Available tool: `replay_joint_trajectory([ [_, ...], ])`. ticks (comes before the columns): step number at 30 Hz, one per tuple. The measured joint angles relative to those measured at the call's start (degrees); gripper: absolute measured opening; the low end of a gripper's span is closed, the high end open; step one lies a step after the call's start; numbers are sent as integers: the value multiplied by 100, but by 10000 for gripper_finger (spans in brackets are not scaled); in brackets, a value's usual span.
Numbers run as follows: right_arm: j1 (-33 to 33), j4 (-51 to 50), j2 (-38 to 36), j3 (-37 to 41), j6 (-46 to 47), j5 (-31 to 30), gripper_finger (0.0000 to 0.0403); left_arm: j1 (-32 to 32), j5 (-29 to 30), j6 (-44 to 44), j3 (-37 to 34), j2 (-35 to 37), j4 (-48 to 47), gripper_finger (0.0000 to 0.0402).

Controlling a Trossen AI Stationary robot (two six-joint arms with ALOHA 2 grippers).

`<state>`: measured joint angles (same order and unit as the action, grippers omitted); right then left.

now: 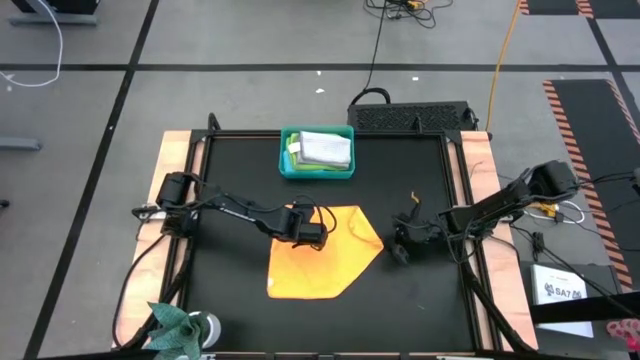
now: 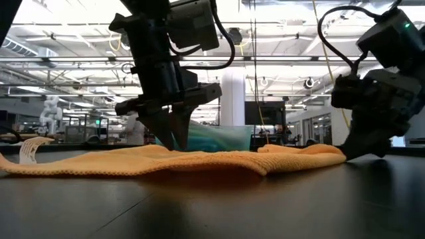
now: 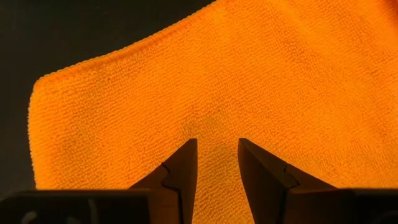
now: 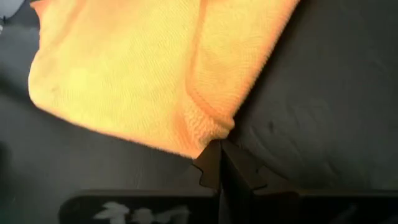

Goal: Fold microfiber towels
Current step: Fold the orange microfiber towel

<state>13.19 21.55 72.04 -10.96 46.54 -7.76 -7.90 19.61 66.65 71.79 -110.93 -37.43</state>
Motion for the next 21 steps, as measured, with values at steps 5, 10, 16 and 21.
replay_joint_trajectory([
  [5,-4,791,673,-3,-131,-191,0,0,-4,1,0,0,-3,117],
  [10,-136,1918,1129,-40,-227,-373,0,0,-10,-37,0,0,-2,117],
  [16,-384,2296,1190,-593,-637,-251,0,0,-19,-94,0,0,4,118],
  [21,-494,2238,1184,-1060,-1077,-193,0,0,-26,-96,0,0,9,117],
])
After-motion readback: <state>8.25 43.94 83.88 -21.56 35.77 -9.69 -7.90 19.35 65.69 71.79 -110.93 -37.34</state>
